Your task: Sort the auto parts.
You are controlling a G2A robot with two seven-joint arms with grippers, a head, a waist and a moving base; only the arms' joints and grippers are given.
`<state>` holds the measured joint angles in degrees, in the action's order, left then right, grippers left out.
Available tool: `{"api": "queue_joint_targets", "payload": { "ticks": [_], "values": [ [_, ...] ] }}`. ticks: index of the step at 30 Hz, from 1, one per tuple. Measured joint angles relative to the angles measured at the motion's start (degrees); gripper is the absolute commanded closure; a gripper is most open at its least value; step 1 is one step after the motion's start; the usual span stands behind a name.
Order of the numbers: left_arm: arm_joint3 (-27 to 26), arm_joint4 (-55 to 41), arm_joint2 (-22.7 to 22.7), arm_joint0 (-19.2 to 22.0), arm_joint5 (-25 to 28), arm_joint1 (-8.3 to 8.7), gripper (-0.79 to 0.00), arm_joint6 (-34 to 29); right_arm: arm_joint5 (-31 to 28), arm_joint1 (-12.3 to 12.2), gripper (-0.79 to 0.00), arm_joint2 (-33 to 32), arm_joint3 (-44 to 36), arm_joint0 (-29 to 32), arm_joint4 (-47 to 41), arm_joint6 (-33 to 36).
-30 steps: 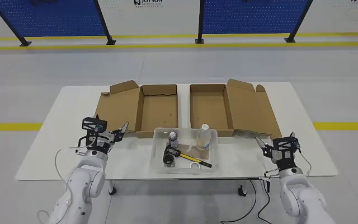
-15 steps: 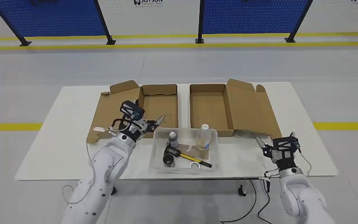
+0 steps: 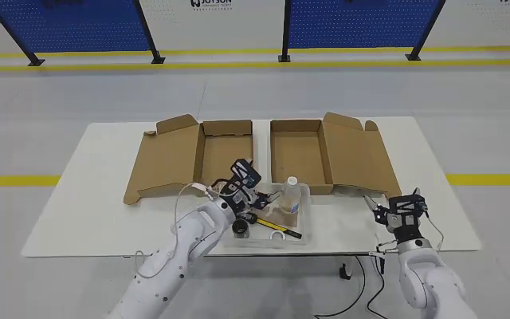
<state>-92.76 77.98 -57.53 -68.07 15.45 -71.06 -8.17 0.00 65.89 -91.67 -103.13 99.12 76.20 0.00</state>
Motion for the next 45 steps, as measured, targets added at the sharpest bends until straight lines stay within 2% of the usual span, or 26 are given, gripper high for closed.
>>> {"api": "queue_joint_targets", "payload": {
  "ticks": [16, 31, 45],
  "values": [
    [8.45, -1.00, 10.08, 6.47, -0.17, -3.52, -0.785, 1.16, 0.00, 0.00, -0.785, 0.00, 0.00, 0.00, 0.00, 0.00],
    [15.73, -7.62, 13.37, 9.73, -0.61, -6.40, -0.785, 2.33, 0.00, 0.00, -0.785, 0.00, 0.00, 0.00, 0.00, 0.00],
    [21.09, -9.22, 14.26, 10.80, -0.69, -7.99, -0.785, 3.52, 0.00, 0.00, -0.785, 0.00, 0.00, 0.00, 0.00, 0.00]
  ]
}}
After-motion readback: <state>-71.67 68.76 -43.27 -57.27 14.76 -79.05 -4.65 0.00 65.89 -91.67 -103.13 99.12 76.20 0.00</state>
